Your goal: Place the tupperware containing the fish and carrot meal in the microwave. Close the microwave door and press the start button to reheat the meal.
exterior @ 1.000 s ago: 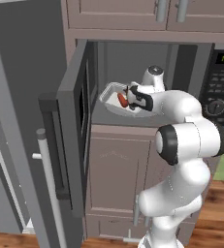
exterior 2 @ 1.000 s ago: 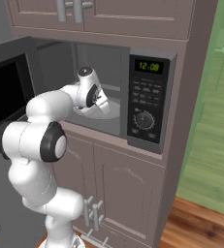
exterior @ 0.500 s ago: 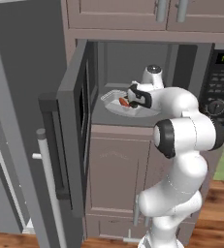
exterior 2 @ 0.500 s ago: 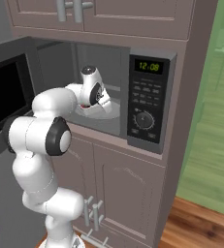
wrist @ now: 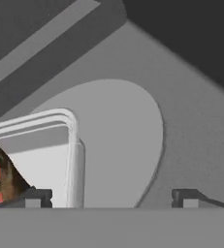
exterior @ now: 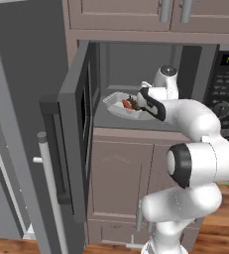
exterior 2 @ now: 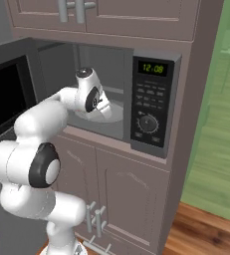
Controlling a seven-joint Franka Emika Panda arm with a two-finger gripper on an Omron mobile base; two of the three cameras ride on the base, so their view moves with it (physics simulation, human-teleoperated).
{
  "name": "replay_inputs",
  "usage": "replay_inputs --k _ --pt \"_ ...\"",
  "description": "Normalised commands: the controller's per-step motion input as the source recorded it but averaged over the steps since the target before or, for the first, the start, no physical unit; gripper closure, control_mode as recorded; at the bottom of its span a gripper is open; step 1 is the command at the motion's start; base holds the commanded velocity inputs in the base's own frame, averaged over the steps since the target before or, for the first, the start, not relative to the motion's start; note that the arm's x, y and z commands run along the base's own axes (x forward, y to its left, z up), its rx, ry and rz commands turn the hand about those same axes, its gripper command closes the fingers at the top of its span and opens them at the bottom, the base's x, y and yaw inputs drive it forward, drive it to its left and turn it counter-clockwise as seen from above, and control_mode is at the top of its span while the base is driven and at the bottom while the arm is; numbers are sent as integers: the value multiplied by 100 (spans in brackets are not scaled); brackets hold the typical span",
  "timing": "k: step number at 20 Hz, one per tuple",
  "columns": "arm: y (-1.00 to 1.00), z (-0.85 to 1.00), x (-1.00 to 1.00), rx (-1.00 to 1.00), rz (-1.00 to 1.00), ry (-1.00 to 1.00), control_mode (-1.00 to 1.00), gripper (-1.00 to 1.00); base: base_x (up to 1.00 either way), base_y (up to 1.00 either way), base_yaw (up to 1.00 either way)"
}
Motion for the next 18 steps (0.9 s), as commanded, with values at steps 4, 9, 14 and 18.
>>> replay_inputs --k 4,9,14,18 --pt "0 37 -100 0 2 -11 -100 -100 0 0 0" --pt "0 30 -100 -7 14 -2 -100 -100 0 0 0" --pt "1 54 -100 -23 28 -2 -100 -100 0 0 0" --pt "22 48 -100 -33 33 -1 -100 -100 0 0 0"
